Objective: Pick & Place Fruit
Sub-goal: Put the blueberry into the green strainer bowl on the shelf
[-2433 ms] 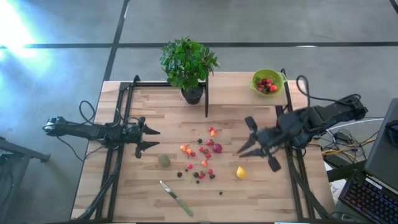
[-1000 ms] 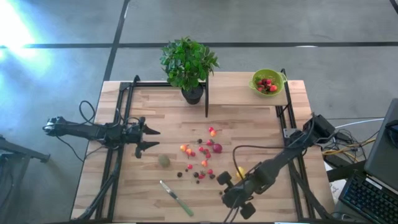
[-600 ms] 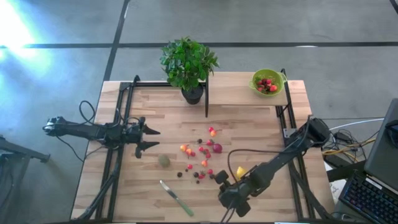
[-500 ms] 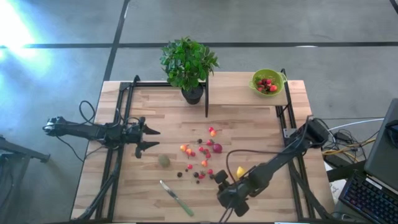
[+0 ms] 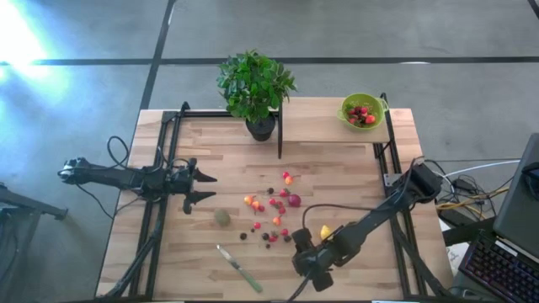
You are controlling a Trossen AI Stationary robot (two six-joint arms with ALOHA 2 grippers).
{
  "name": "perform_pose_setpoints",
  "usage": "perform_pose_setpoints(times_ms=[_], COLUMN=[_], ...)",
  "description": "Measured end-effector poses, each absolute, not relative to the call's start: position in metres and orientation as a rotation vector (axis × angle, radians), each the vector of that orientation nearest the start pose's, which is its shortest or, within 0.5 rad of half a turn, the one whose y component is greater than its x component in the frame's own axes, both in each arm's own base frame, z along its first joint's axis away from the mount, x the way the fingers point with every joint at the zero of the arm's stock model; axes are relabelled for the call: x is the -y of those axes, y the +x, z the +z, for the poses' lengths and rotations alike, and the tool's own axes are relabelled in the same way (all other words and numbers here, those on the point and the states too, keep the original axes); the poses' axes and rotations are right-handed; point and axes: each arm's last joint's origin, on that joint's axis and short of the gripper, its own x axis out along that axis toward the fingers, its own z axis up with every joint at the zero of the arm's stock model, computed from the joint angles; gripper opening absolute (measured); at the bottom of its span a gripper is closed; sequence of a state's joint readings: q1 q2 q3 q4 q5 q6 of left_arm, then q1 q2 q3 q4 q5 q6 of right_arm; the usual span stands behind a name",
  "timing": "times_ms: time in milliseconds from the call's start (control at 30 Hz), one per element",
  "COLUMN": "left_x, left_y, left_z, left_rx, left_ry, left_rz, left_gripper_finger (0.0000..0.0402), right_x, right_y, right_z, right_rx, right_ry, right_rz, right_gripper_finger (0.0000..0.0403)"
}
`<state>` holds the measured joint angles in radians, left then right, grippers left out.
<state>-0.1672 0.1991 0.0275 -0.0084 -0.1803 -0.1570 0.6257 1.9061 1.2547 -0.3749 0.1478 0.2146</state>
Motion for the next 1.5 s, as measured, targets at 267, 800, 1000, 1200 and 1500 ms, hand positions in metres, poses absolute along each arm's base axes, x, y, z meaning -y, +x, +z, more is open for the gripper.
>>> perform_pose_setpoints(times_ms=[267,800,1000,1200,1500], left_x=[0.013,0.013,0.013,0.013,0.013], left_y=[0.107,0.107,0.107,0.107,0.107], left_z=[0.156,0.156,0.156,0.156,0.156], left_rx=[-0.176,-0.176,-0.175,-0.176,-0.176], left_ry=[-0.125,-0.125,-0.126,-0.125,-0.125], left_rz=[0.027,0.027,0.027,0.027,0.027], left_gripper_finger=[0.0229,0.0229,0.0229,0.0229,0.0229], right_x=[-0.224,-0.224,-0.224,-0.224,-0.224], right_y=[0.322,0.321,0.321,0.321,0.320], right_z=[0.145,0.130,0.128,0.128,0.128], right_rx=[-1.049,-1.103,-1.106,-1.109,-1.110], right_ry=[-0.201,-0.151,-0.151,-0.145,-0.146], right_rz=[0.294,0.269,0.270,0.265,0.265], right_gripper_finger=[0.0209,0.0199,0.0172,0.0133,0.0074])
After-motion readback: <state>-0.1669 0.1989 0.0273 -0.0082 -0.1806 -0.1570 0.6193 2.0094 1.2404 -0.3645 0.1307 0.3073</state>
